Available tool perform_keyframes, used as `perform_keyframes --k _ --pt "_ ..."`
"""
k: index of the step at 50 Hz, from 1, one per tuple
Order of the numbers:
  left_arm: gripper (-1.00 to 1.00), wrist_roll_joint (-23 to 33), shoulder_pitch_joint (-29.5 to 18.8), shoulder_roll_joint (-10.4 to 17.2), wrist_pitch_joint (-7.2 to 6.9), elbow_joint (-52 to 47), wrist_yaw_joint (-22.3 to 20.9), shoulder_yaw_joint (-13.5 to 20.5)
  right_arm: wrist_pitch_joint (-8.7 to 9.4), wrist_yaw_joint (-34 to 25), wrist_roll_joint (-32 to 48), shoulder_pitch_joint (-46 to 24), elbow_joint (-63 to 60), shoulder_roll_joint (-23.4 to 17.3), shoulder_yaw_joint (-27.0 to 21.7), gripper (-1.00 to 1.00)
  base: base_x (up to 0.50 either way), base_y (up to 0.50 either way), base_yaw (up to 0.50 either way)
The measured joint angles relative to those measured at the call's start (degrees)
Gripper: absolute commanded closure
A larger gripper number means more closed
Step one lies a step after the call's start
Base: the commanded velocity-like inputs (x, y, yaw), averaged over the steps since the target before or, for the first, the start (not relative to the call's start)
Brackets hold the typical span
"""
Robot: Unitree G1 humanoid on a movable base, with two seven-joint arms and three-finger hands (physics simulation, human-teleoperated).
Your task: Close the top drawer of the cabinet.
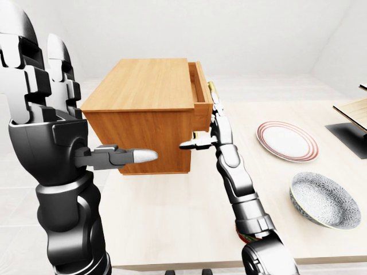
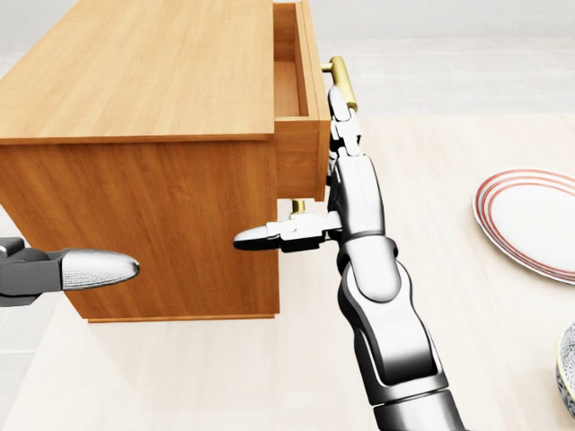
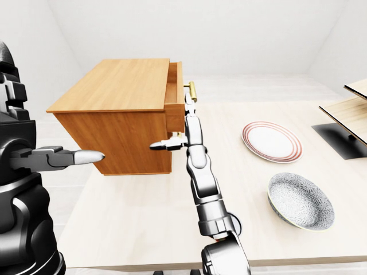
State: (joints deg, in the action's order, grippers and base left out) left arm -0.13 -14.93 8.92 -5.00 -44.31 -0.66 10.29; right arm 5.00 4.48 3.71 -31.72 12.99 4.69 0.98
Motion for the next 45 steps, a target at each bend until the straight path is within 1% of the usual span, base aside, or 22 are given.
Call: perform_keyframes --k 16,32,36,45 --pt "-1.00 0.2 0.1 0.0 0.00 -0.1 -0.3 -0.1 0.00 0.7 1.8 -1.3 3.2 3.6 2.1 -1.00 0.00 0.00 0.00" --pt "-1.00 0.4 0.1 0.0 0.00 -0.1 -0.5 -0.2 0.00 0.9 1.3 -2.7 5.2 6.8 2.5 -1.00 0.00 0.00 0.00" --pt "-1.00 0.5 0.1 0.0 0.00 -0.2 -0.6 -0.2 0.00 0.8 1.3 -2.9 5.5 6.5 2.3 -1.00 0.00 0.00 0.00" --pt "-1.00 0.6 0.1 -0.1 0.00 -0.4 -0.7 -0.3 0.00 0.1 1.0 -3.4 6.1 3.9 4.2 -1.00 0.00 0.00 0.00"
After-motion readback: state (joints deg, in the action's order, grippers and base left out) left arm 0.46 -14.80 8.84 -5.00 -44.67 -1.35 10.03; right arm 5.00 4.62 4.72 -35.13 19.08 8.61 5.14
